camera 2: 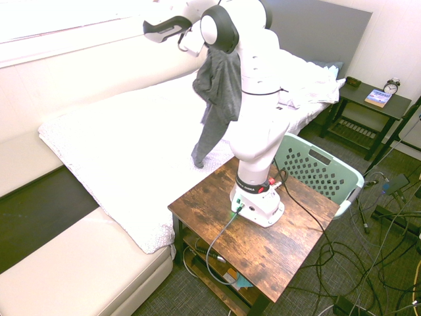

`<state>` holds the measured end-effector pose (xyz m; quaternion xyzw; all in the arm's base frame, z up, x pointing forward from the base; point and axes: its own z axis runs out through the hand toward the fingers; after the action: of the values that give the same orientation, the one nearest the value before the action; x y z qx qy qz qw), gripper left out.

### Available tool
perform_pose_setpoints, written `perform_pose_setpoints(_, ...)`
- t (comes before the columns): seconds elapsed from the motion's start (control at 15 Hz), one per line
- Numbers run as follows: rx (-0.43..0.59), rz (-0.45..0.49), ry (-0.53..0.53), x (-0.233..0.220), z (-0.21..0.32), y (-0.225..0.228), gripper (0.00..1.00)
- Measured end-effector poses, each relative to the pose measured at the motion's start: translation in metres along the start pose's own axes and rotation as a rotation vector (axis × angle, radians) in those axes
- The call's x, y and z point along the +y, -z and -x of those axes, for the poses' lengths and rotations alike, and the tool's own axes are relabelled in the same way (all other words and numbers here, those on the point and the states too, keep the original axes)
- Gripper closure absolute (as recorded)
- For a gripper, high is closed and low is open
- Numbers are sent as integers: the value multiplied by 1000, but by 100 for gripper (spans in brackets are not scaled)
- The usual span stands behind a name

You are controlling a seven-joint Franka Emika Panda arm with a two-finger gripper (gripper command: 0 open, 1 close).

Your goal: Put my clothes in the laundry bag

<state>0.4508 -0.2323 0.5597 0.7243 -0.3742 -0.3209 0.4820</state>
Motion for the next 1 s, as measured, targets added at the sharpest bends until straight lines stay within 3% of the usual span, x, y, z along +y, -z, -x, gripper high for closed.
perform_pose_setpoints(0.4, -198, -43, -141, 176, 2, -173, 100)
perform_pose_setpoints(0.6, -258, -86, -141, 182, -7, -261, 100)
perform_pose_setpoints(0.67, -251, -91, -135, 165, -17, -285, 0)
perform_pose_setpoints(0.87, -165, -115, -180, 56, -48, -357, 0)
perform_pose_setpoints(1.0, -140, -234, -253, -24, -57, -391, 0)
